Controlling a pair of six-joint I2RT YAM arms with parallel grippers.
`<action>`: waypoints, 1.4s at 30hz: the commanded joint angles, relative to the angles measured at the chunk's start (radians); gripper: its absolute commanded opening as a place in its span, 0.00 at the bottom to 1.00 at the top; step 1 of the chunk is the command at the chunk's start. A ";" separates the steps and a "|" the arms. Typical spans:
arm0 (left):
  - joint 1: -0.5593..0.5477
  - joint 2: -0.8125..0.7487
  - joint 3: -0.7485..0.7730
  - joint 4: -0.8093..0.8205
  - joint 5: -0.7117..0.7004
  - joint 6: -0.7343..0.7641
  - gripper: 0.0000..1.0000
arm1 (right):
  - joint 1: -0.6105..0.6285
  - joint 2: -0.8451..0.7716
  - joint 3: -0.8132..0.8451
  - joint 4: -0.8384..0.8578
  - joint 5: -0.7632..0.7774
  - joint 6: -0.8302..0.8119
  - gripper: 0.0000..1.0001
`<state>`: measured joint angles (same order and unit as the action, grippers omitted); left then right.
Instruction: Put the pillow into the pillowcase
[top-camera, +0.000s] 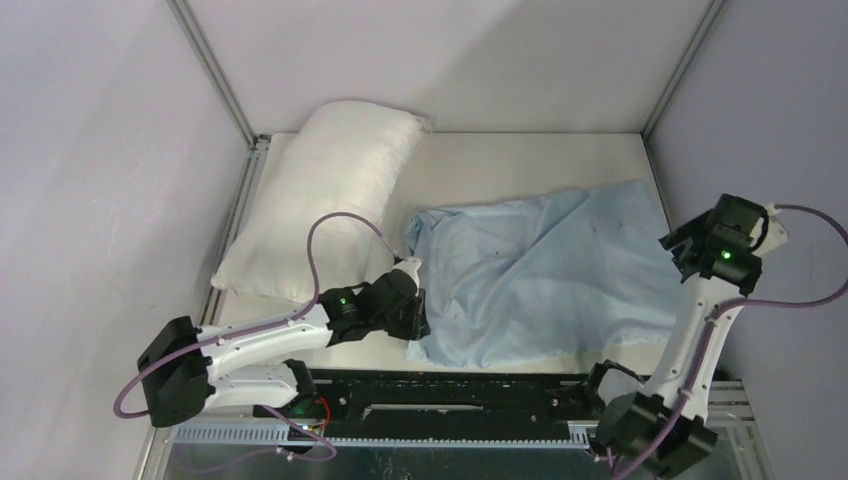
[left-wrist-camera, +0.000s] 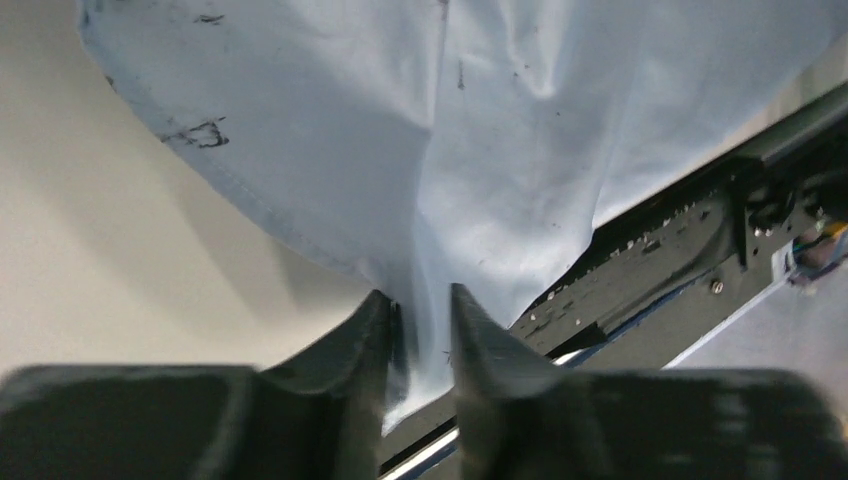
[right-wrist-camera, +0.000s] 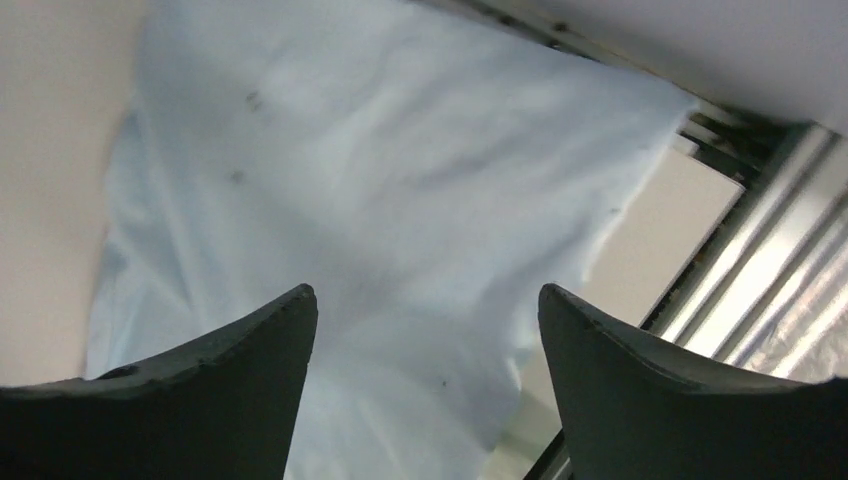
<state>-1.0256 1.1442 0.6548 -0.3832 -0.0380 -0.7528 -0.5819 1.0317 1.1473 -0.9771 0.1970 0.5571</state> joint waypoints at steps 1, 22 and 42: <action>0.006 -0.057 0.038 -0.048 -0.080 0.034 0.42 | 0.198 -0.061 0.046 0.020 -0.031 -0.006 0.86; 0.582 -0.326 0.320 -0.384 -0.129 0.238 0.91 | 1.428 0.798 0.367 0.472 -0.075 0.143 0.69; 0.754 -0.118 0.118 -0.367 -0.499 0.098 0.92 | 1.349 0.978 0.432 0.475 -0.147 0.091 0.66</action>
<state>-0.2821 0.9630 0.8349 -0.7792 -0.5060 -0.5755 0.7811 2.0274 1.5799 -0.5465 0.0853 0.6804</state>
